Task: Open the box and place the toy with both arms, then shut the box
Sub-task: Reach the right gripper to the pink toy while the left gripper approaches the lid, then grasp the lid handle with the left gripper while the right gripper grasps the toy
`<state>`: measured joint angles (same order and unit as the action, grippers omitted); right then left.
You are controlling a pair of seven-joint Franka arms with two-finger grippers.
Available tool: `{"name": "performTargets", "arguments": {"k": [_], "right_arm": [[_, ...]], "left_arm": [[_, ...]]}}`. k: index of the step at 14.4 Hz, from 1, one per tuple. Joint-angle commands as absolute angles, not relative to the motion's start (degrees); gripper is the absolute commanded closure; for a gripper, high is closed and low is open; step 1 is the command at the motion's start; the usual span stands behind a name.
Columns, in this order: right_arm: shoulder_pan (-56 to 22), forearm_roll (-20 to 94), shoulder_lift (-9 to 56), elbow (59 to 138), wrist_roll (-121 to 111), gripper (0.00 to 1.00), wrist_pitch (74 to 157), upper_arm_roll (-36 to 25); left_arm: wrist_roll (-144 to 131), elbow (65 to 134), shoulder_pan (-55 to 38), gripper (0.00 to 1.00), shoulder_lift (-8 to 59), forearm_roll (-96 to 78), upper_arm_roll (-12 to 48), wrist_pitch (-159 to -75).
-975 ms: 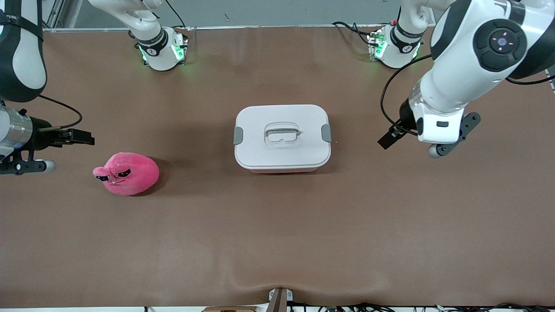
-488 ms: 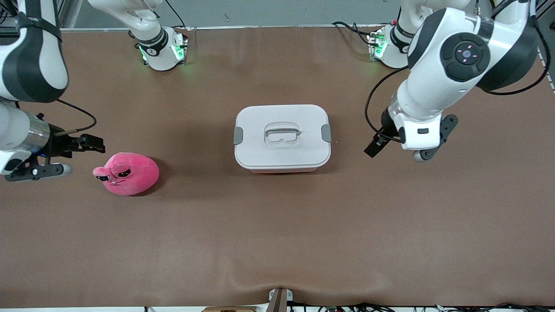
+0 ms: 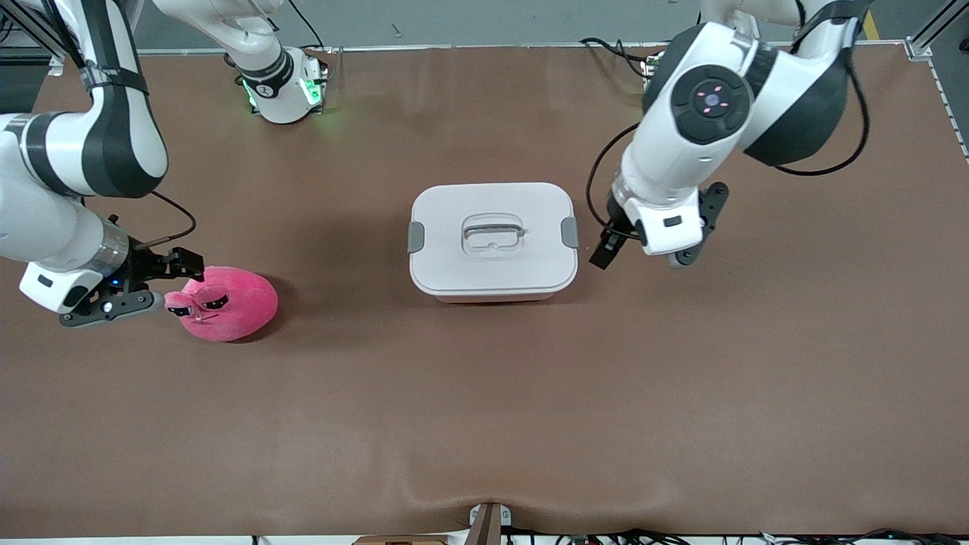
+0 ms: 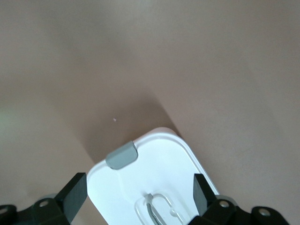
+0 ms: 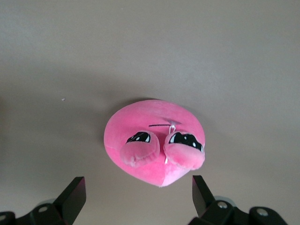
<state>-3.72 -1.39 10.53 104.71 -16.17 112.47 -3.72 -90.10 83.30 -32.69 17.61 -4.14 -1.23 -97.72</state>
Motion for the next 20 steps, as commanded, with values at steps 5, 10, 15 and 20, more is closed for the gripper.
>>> {"name": "performTargets", "arguments": {"k": [5,10,15,20], "right_arm": [[-2.64,-2.2,6.24,116.26,-27.14,0.0,124.52,-3.78],[-3.16,-2.2,6.33,117.69,-31.19,0.0,126.65,-3.69],[-4.22,-2.2,7.03,117.69,-30.77,0.0,128.41,-3.6],[-6.33,-2.11,8.17,117.86,-24.08,0.0,128.14,-3.69]], "left_arm": [[-102.55,82.18,-37.6,0.0,20.3,-4.05,-1.58,-100.28],[-116.8,82.79,-41.82,0.0,21.53,-0.09,-1.06,-105.73],[-124.97,83.49,-44.81,0.0,22.94,0.26,-1.14,-108.8],[-134.63,89.03,-48.07,0.0,22.68,3.6,-1.14,-115.74]]}}
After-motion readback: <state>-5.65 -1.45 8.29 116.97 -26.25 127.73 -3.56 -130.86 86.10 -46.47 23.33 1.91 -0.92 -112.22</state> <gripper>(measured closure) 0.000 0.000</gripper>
